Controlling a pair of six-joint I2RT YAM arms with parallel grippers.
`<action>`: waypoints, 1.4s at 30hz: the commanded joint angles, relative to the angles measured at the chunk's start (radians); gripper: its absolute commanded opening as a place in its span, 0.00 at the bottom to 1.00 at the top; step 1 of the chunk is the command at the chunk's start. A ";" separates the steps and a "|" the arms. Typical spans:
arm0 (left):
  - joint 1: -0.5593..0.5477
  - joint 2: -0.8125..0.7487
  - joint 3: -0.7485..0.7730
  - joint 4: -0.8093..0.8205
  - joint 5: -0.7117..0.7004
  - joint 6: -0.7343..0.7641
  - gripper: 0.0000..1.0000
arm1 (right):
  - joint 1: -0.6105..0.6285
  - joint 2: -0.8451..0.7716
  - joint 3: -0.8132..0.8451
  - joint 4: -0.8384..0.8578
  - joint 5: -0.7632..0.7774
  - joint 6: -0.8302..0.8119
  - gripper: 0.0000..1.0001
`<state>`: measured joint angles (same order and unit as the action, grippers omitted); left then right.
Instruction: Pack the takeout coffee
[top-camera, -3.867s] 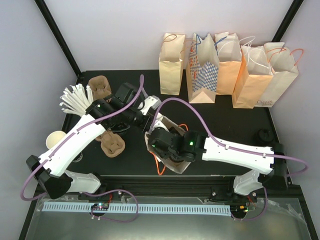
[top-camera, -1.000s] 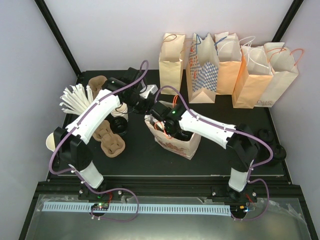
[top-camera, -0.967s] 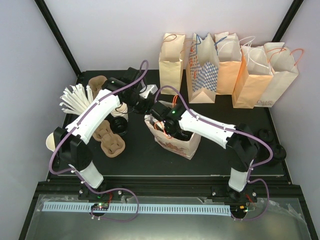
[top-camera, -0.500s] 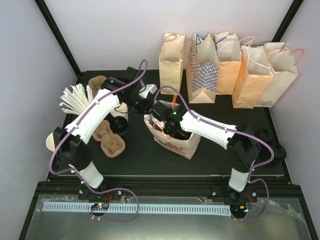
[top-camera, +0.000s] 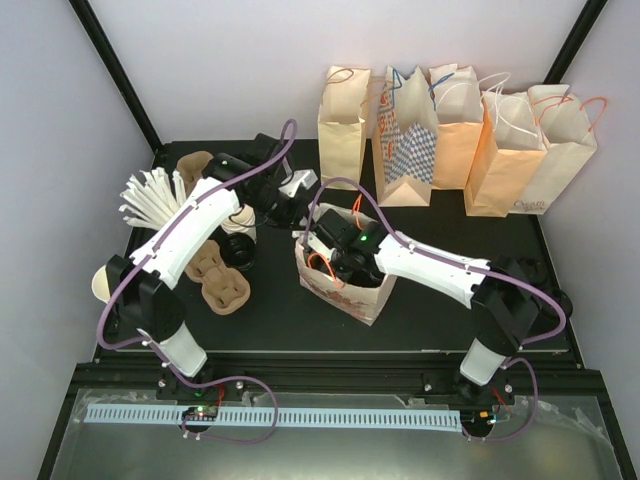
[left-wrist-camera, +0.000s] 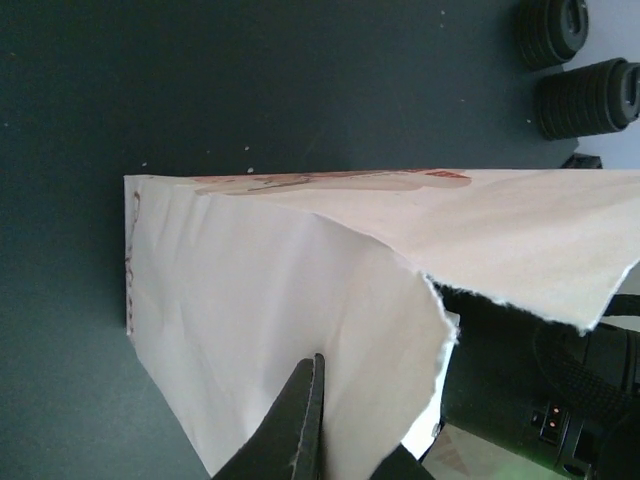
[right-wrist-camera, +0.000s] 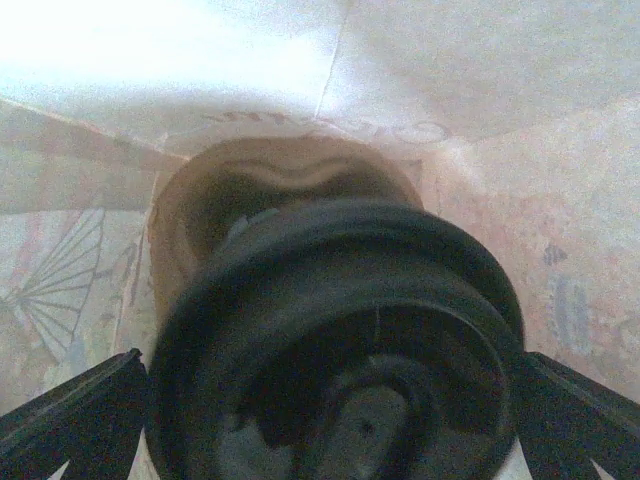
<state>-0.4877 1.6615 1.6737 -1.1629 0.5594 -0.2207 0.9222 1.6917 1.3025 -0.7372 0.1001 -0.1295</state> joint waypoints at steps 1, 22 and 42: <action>-0.026 0.000 0.034 -0.031 0.066 0.015 0.04 | 0.010 -0.107 0.033 0.124 -0.045 -0.019 1.00; -0.029 -0.014 0.018 -0.089 -0.040 0.069 0.03 | 0.010 -0.399 -0.036 -0.047 -0.111 0.056 1.00; -0.121 -0.200 -0.082 0.141 -0.091 0.073 0.03 | 0.010 -0.789 -0.114 0.107 -0.272 0.202 0.88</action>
<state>-0.5926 1.5261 1.6234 -1.1221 0.5106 -0.1673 0.9298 0.9607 1.2026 -0.7216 -0.1246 0.0044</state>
